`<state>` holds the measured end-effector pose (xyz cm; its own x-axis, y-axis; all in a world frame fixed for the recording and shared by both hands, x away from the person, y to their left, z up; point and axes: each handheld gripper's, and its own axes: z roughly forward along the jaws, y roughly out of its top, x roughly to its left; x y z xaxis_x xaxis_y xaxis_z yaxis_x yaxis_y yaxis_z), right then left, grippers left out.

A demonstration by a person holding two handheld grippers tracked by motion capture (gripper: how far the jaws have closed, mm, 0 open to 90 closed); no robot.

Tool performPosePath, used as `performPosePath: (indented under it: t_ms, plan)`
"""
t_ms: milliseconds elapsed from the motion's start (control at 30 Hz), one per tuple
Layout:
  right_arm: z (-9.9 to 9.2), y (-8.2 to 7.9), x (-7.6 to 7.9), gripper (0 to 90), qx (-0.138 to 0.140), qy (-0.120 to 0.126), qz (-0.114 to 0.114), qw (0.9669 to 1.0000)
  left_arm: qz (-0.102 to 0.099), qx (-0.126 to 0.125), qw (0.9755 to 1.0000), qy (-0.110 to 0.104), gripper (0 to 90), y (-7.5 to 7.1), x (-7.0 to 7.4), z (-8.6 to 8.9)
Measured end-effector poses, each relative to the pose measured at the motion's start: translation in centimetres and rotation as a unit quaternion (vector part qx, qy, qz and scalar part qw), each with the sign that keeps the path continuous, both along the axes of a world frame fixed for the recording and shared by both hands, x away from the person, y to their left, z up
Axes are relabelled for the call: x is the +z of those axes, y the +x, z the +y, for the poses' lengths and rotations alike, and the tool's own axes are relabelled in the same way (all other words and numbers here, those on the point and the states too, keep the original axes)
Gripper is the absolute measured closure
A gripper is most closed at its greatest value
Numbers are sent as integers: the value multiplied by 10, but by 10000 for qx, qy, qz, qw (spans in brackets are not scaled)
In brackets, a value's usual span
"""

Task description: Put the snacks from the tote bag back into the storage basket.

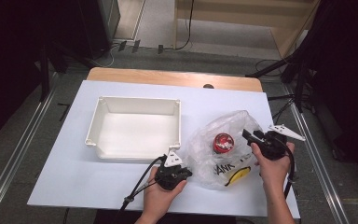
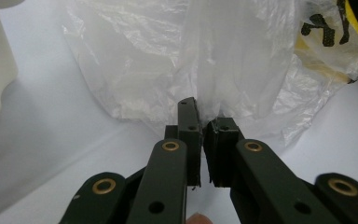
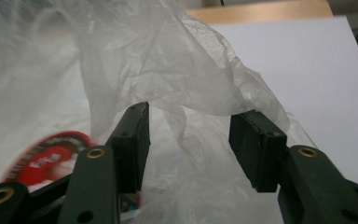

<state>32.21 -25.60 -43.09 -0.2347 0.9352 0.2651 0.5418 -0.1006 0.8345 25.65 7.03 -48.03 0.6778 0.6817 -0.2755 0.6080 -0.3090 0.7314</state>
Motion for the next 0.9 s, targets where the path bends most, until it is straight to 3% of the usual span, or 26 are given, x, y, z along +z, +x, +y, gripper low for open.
performPosePath:
  t_ms: [200, 333, 467, 567, 667, 900]
  plan:
    - [2, -12, 33, 478, 232, 283, -346, 9987, 6, 4, 10000, -25, 860, 0, 0, 0]
    - [8, -14, 47, 475, 465, 281, -566, 9969, 10, 7, 10000, -29, 858, 0, 0, 0]
    - [14, -6, 44, 434, 491, 77, -485, 9976, 8, 3, 10000, -15, 855, 0, 0, 0]
    - [13, 5, 30, 478, 319, -19, -267, 9991, 8, 4, 10000, -26, 855, 0, 0, 0]
    - [13, 15, 19, 511, 178, 24, -226, 9996, 11, -15, 10000, -18, 855, 0, 0, 0]
    - [37, 28, 41, 429, 338, 34, -804, 9962, 1, -2, 10000, -3, 855, 0, 0, -1]
